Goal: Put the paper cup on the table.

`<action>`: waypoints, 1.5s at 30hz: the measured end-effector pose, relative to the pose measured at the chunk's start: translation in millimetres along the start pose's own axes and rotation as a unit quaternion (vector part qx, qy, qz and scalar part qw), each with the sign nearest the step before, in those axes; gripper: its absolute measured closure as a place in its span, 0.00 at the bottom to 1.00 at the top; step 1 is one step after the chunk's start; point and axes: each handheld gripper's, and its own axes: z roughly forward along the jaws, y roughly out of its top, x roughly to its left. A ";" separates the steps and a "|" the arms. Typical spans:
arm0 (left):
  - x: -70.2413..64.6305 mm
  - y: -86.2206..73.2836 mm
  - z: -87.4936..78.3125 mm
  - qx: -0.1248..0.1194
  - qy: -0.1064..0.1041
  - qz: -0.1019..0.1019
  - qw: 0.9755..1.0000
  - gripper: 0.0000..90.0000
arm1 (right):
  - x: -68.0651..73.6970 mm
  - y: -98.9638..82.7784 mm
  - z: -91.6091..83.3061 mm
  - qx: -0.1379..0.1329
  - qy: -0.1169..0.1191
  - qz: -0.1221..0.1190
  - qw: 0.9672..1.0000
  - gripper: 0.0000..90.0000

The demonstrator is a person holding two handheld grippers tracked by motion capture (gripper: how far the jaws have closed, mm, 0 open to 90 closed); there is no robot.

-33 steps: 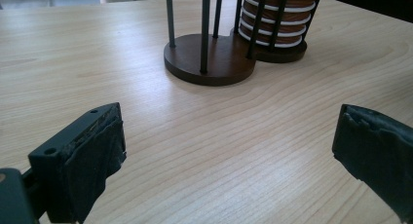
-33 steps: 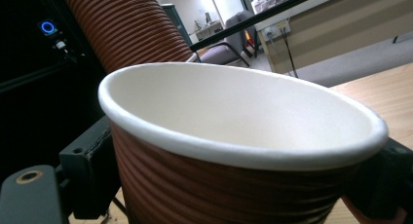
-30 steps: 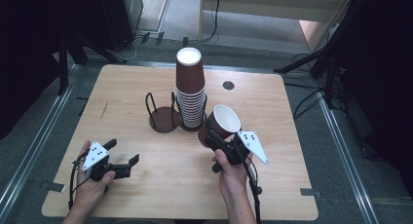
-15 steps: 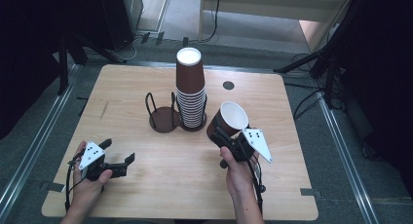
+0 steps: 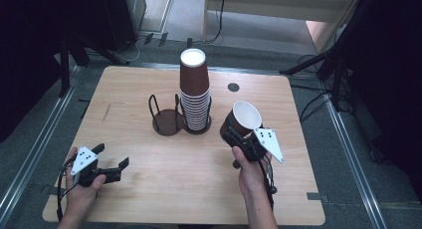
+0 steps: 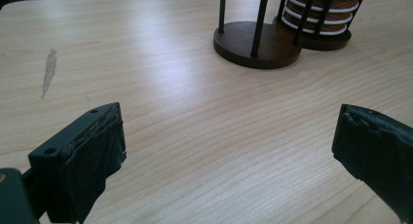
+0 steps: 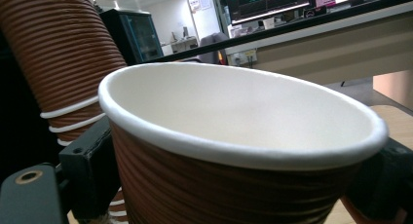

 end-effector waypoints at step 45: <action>9.7 -3.1 -8.4 0.011 0.000 -0.006 1.000 0.00 | -49.7 -10.6 43.6 0.003 -0.082 -0.077 0.994 0.12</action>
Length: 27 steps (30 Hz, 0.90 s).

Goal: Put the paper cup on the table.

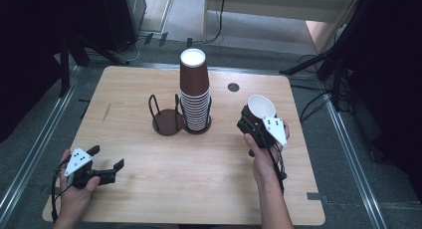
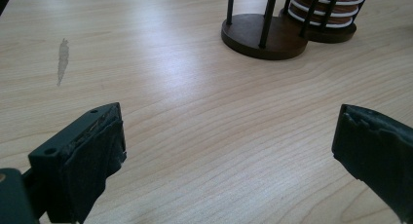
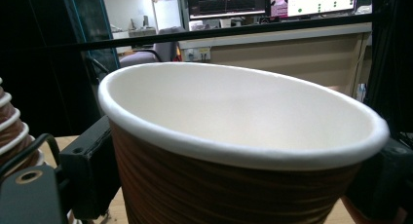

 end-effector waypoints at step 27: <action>1.2 0.1 0.1 0.000 -0.001 -0.005 1.000 0.00 | -8.8 -21.1 22.5 0.022 -0.009 -0.028 0.999 0.12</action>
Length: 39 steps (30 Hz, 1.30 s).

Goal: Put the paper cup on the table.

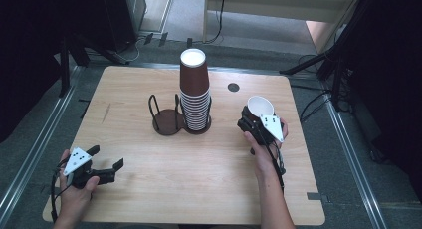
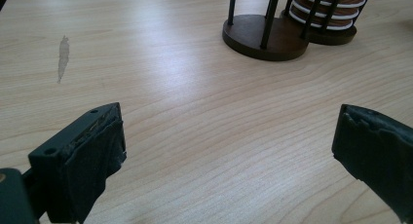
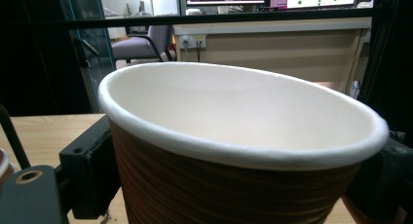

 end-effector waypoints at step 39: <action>0.6 0.0 0.1 -0.001 -0.001 -0.002 1.000 0.00 | -11.5 -29.2 25.4 0.025 -0.018 -0.020 0.999 0.10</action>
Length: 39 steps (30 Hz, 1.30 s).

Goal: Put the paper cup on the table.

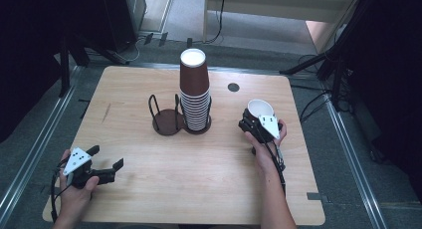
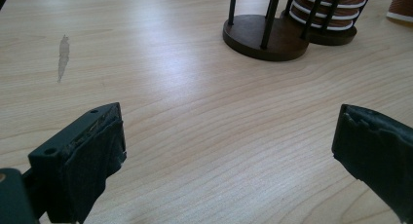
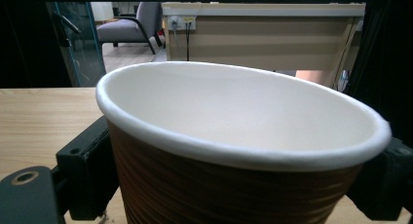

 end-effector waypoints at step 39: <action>-0.1 0.1 0.0 0.001 0.002 0.000 1.000 0.00 | -1.5 11.3 -20.5 0.015 0.051 0.003 0.999 0.00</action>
